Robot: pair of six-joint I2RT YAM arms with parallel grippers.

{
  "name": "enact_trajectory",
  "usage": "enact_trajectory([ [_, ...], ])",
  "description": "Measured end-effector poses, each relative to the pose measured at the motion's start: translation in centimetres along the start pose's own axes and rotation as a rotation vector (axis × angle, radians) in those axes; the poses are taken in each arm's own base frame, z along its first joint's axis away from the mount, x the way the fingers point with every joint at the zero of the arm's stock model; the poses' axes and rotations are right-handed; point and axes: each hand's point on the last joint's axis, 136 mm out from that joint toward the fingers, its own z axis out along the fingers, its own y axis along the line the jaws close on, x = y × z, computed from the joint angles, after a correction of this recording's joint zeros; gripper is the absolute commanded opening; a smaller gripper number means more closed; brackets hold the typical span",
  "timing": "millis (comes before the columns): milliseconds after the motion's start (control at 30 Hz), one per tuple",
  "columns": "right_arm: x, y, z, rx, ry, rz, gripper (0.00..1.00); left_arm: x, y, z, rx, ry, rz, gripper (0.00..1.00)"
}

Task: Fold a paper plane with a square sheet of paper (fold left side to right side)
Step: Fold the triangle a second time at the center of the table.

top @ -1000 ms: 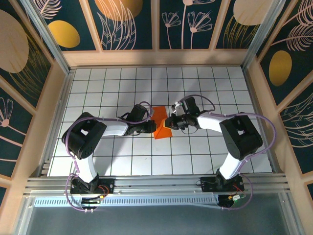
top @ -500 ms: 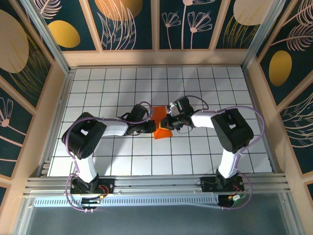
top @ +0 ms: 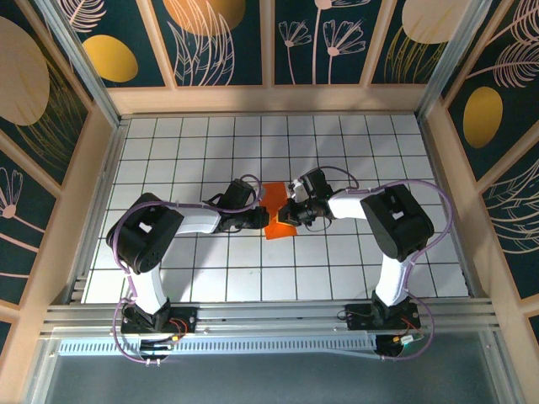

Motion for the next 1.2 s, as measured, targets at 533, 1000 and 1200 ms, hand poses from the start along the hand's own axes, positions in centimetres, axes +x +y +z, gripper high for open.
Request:
enact_trajectory([
  [533,-0.2,-0.4,0.2,0.049,0.000,-0.018,0.00,-0.1,-0.1,-0.1,0.003,-0.005,-0.001,0.15],
  [1000,-0.2,-0.4,0.4,0.051,0.002,-0.023,0.00,-3.6,-2.6,-5.4,-0.009,-0.146,0.020,0.33],
  [1200,-0.2,-0.4,0.4,0.051,0.002,-0.023,0.00,-2.1,-4.1,-5.6,0.102,-0.108,-0.023,0.19],
])
